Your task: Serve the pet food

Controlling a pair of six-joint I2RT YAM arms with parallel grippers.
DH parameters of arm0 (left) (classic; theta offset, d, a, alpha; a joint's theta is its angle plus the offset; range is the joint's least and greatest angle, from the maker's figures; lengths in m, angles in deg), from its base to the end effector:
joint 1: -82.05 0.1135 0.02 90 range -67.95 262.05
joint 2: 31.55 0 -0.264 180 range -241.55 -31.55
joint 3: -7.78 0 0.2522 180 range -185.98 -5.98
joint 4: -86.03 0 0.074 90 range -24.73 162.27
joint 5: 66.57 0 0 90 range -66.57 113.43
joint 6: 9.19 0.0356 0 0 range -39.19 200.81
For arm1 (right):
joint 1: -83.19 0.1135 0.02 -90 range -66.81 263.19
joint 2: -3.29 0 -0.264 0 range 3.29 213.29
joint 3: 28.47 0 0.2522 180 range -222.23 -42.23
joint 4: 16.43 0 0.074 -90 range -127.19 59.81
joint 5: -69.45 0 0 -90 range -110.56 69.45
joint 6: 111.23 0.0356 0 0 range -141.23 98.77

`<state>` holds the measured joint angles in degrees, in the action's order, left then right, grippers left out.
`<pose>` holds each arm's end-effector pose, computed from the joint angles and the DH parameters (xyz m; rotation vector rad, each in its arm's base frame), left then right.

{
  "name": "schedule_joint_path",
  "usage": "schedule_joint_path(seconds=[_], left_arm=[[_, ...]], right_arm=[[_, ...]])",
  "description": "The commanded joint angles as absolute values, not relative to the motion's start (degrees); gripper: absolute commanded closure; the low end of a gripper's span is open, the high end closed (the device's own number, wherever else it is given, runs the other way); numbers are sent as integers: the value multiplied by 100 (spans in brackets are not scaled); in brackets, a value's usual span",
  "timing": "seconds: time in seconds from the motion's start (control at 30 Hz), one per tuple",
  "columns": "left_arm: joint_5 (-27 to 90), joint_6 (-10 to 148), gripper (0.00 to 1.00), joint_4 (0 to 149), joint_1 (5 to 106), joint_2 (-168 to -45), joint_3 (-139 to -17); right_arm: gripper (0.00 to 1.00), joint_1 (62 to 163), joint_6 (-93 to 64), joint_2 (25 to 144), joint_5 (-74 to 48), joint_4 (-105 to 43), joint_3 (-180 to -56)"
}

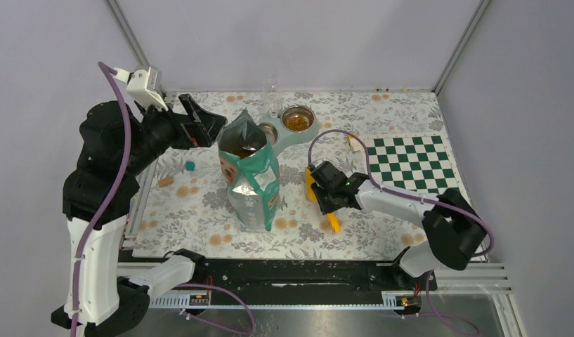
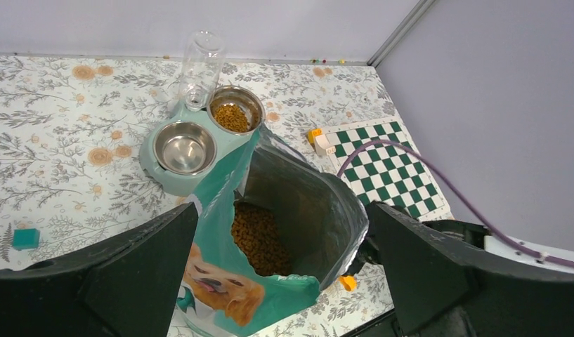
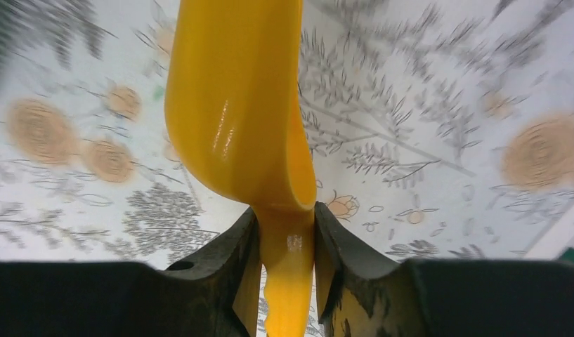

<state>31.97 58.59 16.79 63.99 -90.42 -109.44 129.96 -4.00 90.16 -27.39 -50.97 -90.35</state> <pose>0.1154 -0.0432 0.5335 0.0456 1.8027 -0.6380 0.2015 0.2081 0.1763 -0.6263 2.5427 0.2452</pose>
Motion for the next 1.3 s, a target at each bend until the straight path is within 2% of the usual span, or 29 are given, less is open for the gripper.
schedule_joint_path(seconds=[0.0, 0.27, 0.53, 0.8, 1.03, 1.27], left_arm=[[3466, 5713, 1, 2110, 6423, -9051, -10972], [4171, 5286, 1, 2552, 6421, -9200, -10930], [4860, 4224, 5, 3480, 6412, -9578, -10754], [5141, 3436, 4, 4267, 6407, -9892, -10803], [5299, 3416, 4, 4458, 6301, -9963, -10649], [5408, 3510, 12, 4415, 6265, -10142, -10584]], right_arm=[[100, 13030, -907, 8136, -3248, -5408, -10018], [100, 13030, -2598, 7155, -3237, -5062, -11161], [100, 13106, -4575, 7178, -3112, -4691, -12495], [100, 13403, -7761, 7379, -3903, -3501, -12449], [100, 13447, -9472, 7463, -3972, -2574, -12325], [100, 13550, -10839, 7561, -3903, -2098, -12154]])
